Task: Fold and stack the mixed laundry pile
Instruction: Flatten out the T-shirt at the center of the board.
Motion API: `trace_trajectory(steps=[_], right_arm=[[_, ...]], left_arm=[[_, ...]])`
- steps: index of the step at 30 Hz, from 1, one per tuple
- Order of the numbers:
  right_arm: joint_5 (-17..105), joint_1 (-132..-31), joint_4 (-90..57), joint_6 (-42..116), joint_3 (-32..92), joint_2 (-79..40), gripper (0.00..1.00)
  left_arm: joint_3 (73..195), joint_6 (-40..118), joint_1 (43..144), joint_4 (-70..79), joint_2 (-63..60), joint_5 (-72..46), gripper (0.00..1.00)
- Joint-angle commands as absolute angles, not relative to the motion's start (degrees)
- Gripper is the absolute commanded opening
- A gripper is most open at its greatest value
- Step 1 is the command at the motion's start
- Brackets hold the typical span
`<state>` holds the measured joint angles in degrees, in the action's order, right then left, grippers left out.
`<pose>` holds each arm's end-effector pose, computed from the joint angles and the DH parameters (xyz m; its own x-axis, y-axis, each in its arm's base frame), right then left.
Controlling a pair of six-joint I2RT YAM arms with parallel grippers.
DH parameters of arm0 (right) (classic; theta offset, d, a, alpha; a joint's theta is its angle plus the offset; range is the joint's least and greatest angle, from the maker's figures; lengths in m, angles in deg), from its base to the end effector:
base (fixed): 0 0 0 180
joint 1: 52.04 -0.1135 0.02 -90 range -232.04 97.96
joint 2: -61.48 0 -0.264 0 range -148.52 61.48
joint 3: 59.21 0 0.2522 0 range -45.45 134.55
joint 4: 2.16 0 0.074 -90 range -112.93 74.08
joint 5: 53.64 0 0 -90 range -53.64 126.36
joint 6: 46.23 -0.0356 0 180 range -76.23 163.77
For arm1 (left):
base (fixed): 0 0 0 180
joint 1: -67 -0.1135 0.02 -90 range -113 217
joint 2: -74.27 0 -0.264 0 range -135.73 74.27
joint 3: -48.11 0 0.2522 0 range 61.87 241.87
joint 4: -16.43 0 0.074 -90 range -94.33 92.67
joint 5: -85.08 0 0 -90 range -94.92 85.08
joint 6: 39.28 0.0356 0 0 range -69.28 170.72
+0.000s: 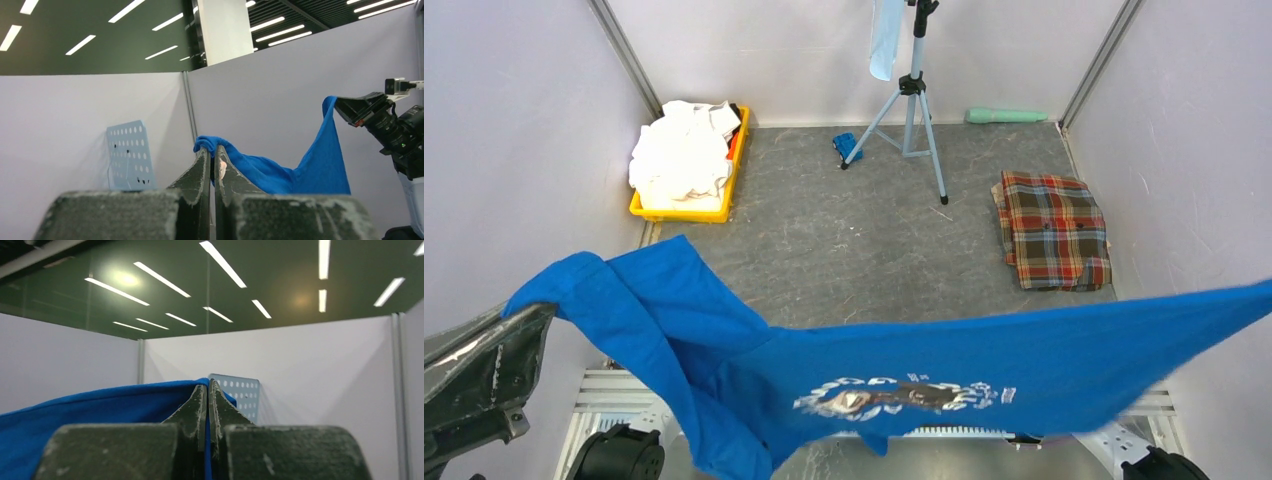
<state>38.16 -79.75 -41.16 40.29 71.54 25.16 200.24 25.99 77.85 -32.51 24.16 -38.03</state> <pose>-0.1333 -0.0688 0.6115 0.6985 0.4354 -0.5679 -0.5239 0.8517 0.0086 -0.1406 0.0072 0.6457 0.5124 -0.4550 -0.7283 0.7644 0.6281 0.1454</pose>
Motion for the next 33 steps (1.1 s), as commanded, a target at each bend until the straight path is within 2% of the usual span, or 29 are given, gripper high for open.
trace_trajectory(steps=[1,5,11,14,16,18,19,20,21,22,23,25,26,28,33], right_arm=[[25.71,-76.59,-46.34,40.47,66.94,19.47,0.00],[15.47,-74.43,-44.83,43.01,54.01,15.19,0.00],[6.31,-74.36,-32.24,36.56,21.19,9.32,0.00],[6.02,-74.37,-23.71,32.54,8.09,4.38,0.00],[3.66,-74.36,-20.21,30.07,2.76,-0.17,0.00],[2.26,-74.25,-16.41,30.05,-0.59,-4.51,0.00],[1.50,-74.23,-13.77,30.09,-1.20,-7.04,0.01],[1.71,-74.05,-13.52,30.71,-0.78,-9.32,0.08],[1.57,-74.08,-14.55,31.10,0.80,-12.18,0.26],[1.36,-74.02,-15.65,31.30,2.07,-14.10,0.37],[1.28,-73.95,-15.75,31.77,3.18,-15.03,0.43],[1.13,-73.98,-17.18,32.51,3.77,-15.06,0.58],[1.07,-73.97,-16.83,32.97,3.69,-14.43,0.61],[1.38,-73.94,-17.34,33.08,4.09,-12.97,0.63],[10.19,-74.29,-17.70,31.26,1.60,-9.13,0.63]], left_arm=[[199.65,21.27,77.72,-29.58,17.25,-35.17,0.02],[192.70,21.01,77.73,-29.35,11.72,-33.40,0.02],[163.84,23.34,77.42,-25.40,4.52,-29.88,0.02],[152.49,25.96,76.52,-22.35,-5.28,-27.28,0.02],[151.44,27.73,75.14,-23.01,-15.99,-27.57,0.03],[152.60,27.92,73.80,-23.09,-26.16,-29.86,0.13],[153.73,27.21,73.09,-22.95,-30.77,-30.81,0.24],[154.29,26.17,72.40,-22.61,-34.50,-31.19,0.43],[155.16,25.09,71.78,-22.59,-36.82,-31.20,0.56],[155.31,24.58,71.60,-22.00,-38.27,-31.09,0.66],[155.22,24.30,71.69,-21.47,-38.60,-29.98,0.80],[155.13,24.16,71.74,-21.37,-37.60,-29.06,0.96],[155.20,24.61,71.88,-21.60,-36.72,-28.13,1.00],[156.01,26.01,72.31,-24.02,-34.72,-24.34,1.00],[158.02,29.74,73.53,-31.19,-31.79,-16.33,1.00]])
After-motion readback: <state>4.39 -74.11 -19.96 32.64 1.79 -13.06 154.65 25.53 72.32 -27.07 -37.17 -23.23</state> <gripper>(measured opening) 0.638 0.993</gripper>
